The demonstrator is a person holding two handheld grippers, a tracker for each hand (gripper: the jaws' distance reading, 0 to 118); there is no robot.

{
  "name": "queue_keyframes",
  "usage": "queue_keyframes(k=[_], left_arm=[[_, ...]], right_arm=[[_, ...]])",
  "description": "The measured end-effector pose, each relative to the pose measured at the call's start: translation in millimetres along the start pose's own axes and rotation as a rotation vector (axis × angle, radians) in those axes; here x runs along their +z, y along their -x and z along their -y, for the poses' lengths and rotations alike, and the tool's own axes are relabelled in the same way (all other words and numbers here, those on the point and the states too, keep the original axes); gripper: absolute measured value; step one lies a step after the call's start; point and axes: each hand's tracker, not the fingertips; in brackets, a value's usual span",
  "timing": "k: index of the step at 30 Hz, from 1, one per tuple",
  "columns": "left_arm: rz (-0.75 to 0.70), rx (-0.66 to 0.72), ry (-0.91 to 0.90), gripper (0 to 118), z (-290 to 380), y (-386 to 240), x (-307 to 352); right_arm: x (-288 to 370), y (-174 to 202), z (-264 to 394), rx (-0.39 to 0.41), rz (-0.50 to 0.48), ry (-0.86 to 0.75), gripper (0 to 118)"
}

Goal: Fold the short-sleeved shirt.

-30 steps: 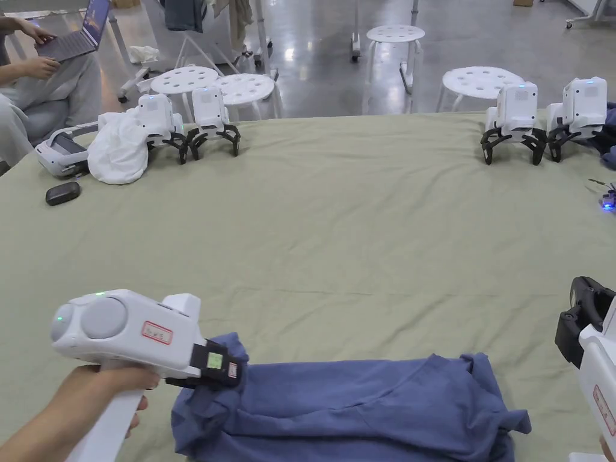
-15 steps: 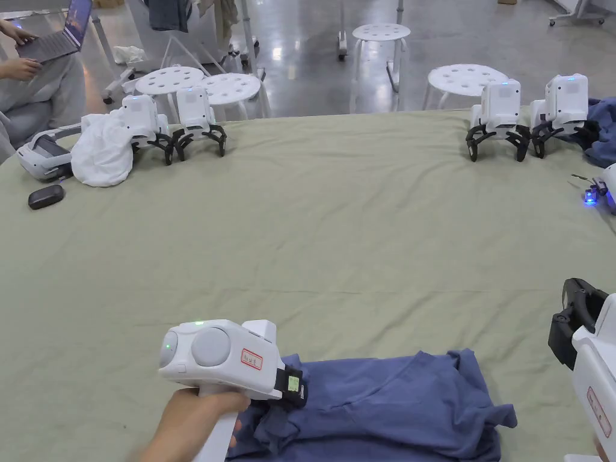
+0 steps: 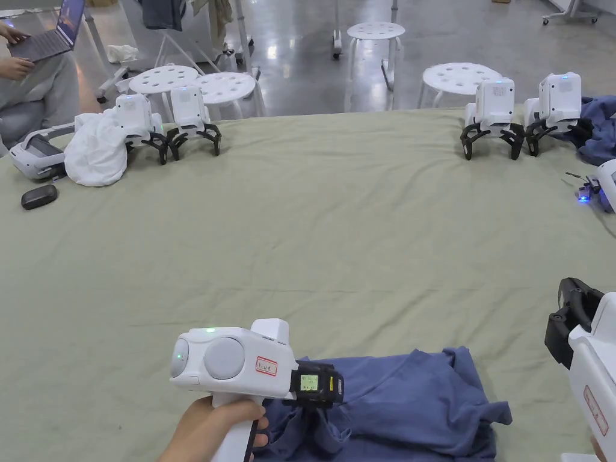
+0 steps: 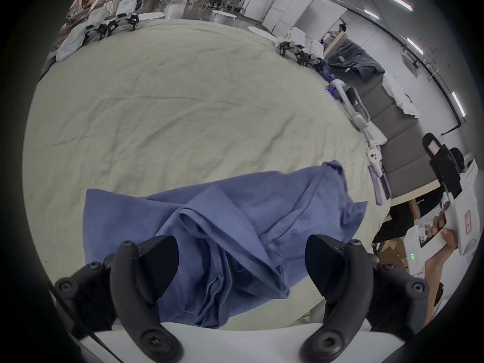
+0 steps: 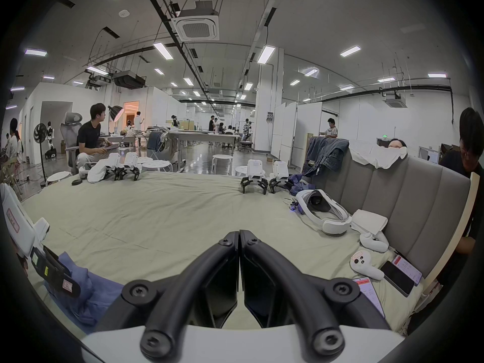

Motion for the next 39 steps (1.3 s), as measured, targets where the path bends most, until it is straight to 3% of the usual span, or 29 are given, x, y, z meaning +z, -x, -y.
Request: queue_keyframes(k=[9,12,16,18,23,39], left_arm=[[0.038,0.042,-0.131,103,-1,9,43],[-0.044,0.000,-0.215,97,3,14,60],[-0.176,-0.039,-0.297,63,10,23,77],[-0.182,-0.038,-0.315,39,14,29,81],[-0.167,-0.029,-0.331,1,26,38,74],[-0.167,-0.073,-0.222,0,53,14,-4]], right_arm=[[-1,5,-1,-0.001,-0.011,-0.001,4],[-1,6,-2,-0.003,-0.017,-0.003,4],[-1,7,-4,-0.003,-0.021,-0.008,4],[-1,7,-4,-0.005,-0.023,-0.009,4],[-1,7,-3,-0.011,-0.019,-0.005,4],[0,-3,2,-0.021,-0.006,0.007,4]])
